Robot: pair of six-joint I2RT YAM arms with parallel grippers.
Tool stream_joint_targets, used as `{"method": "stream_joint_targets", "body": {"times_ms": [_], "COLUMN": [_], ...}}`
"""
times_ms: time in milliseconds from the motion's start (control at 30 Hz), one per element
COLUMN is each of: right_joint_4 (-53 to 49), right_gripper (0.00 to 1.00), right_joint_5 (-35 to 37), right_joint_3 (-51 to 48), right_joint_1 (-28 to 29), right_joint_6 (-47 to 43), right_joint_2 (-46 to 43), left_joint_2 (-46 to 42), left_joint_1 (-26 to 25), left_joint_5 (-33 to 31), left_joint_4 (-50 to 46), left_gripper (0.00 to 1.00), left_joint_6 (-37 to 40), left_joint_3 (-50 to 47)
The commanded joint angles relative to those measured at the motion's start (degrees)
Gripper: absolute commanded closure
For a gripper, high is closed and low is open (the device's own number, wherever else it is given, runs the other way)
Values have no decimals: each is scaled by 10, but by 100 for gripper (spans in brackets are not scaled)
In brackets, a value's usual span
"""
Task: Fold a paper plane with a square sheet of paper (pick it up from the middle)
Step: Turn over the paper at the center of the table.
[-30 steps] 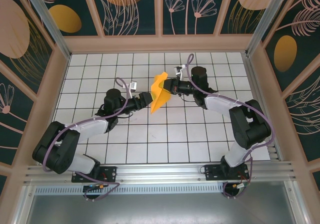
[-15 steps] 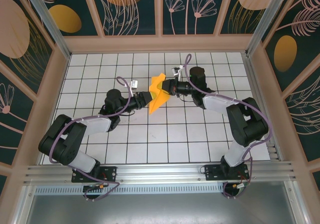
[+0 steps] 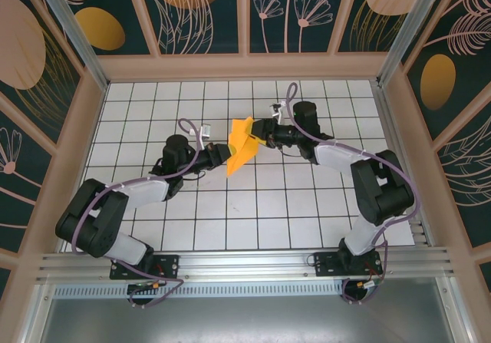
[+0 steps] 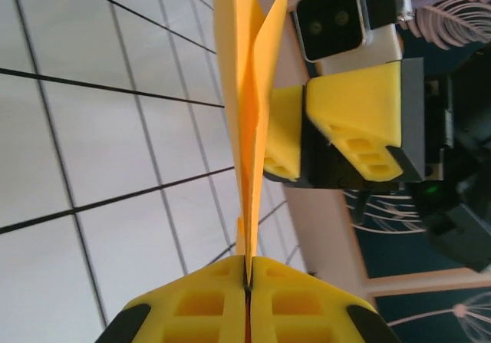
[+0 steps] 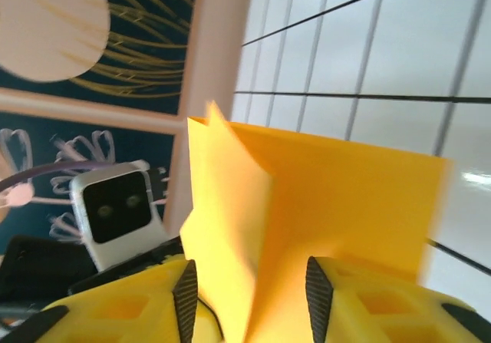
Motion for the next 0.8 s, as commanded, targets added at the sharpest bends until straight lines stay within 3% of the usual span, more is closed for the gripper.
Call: {"method": "stream_joint_targets", "body": {"times_ms": [0, 67, 200, 367, 467, 600, 767], "right_joint_4": [-110, -145, -154, -145, -132, -116, -123], "right_gripper": [47, 41, 32, 22, 1, 1, 1], "right_joint_5": [108, 171, 261, 284, 303, 317, 344], "right_joint_3": [9, 1, -35, -60, -76, -91, -99], "right_joint_1": [-10, -10, -11, -26, -29, -28, -30], "right_joint_6": [-82, -104, -139, -147, -141, -138, -129], "right_joint_2": [-60, -79, -113, -116, -117, -118, -121], "left_joint_2": [-33, -42, -46, -33, -11, 40, 115], "left_joint_1": [4, 4, 4, -5, -22, -58, -92], "left_joint_5": [-104, -196, -362, -514, -596, -706, -773], "left_joint_4": [-198, -310, -433, -514, -549, -587, -612], "left_gripper": [92, 92, 92, 91, 91, 91, 90], "left_joint_6": [133, 202, 282, 324, 337, 341, 336], "left_joint_3": [54, 86, 127, 166, 187, 219, 264]}}
